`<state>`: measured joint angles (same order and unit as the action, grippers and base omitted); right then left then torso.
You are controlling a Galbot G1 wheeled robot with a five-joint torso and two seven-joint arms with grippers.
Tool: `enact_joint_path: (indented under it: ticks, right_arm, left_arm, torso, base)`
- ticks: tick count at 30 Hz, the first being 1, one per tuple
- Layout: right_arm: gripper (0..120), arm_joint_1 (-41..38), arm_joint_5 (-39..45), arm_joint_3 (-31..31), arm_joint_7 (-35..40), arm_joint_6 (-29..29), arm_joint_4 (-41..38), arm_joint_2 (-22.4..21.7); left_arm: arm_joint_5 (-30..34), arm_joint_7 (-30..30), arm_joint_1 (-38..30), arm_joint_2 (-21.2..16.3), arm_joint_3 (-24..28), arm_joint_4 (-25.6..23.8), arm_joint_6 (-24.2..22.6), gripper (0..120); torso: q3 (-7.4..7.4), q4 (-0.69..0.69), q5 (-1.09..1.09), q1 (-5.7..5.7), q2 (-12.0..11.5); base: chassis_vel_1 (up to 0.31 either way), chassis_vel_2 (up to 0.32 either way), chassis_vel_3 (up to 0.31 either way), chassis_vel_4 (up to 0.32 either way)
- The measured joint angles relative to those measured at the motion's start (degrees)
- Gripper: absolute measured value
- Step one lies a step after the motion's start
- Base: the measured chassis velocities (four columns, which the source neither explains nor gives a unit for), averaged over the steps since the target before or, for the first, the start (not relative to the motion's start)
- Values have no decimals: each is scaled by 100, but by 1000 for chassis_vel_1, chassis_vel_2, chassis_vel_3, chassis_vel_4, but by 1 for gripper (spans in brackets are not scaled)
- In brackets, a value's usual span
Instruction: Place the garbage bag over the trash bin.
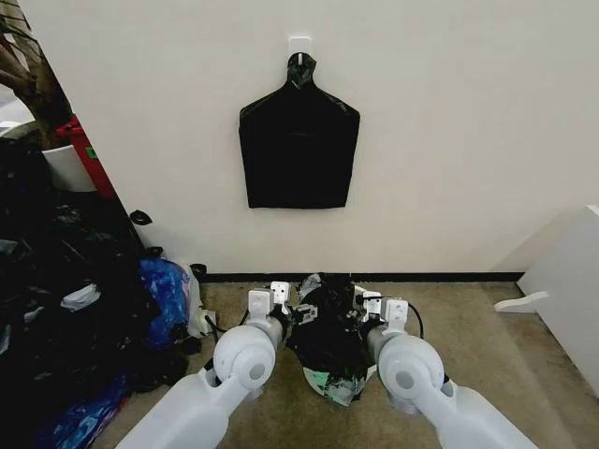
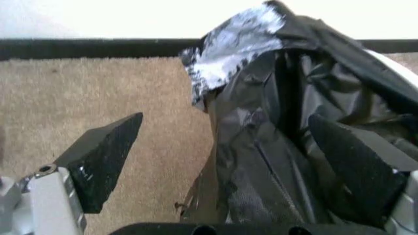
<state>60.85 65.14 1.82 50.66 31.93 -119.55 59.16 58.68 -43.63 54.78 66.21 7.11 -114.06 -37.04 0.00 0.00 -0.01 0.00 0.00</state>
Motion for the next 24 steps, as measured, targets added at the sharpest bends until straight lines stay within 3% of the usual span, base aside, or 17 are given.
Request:
enact_joint_path:
  ticks: [24]
  right_arm:
    - [0,222,66,-315,-101,18,-188,-109]
  left_arm:
    - [424,-282,-373,169,616,636,-5,100]
  torso:
    - [0,0,1,0,0]
  base:
    - [0,0,0,0]
